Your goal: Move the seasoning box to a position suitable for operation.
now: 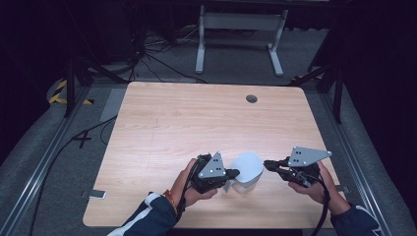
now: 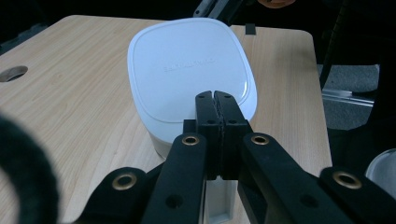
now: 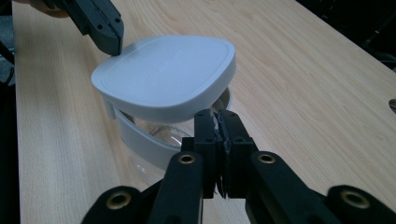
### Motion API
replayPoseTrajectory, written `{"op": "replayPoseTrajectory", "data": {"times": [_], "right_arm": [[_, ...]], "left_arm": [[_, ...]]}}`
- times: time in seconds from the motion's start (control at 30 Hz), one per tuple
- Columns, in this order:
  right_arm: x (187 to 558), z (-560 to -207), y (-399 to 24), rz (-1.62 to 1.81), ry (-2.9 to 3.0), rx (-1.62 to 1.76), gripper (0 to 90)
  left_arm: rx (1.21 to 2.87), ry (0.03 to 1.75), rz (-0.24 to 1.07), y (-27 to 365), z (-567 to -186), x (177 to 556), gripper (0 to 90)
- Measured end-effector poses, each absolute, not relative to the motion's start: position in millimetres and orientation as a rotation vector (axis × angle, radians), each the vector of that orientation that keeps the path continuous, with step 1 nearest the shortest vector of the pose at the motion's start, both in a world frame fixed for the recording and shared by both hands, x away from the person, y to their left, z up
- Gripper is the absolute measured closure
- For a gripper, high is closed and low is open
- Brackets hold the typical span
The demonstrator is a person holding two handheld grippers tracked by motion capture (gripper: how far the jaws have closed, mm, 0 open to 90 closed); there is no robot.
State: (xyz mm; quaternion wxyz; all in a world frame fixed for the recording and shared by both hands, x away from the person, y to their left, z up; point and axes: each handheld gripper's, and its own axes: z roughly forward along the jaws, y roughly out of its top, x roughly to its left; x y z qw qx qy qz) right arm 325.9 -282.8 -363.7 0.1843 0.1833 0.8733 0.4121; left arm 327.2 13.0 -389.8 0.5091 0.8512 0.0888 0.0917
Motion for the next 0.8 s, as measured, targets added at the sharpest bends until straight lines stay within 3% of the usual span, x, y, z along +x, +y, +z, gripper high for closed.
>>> {"op": "replayPoseTrajectory", "data": {"times": [0.57,0.8], "right_arm": [[308.9,-349.7,-254.9,1.179,2.474,0.360,88.9],[305.2,-347.1,-244.5,1.188,2.479,0.321,88.8]], "left_arm": [[2.106,0.232,0.240,15.0,-397.1,326.5,87.8],[2.138,0.307,0.286,45.1,-402.5,328.4,87.0]]}}
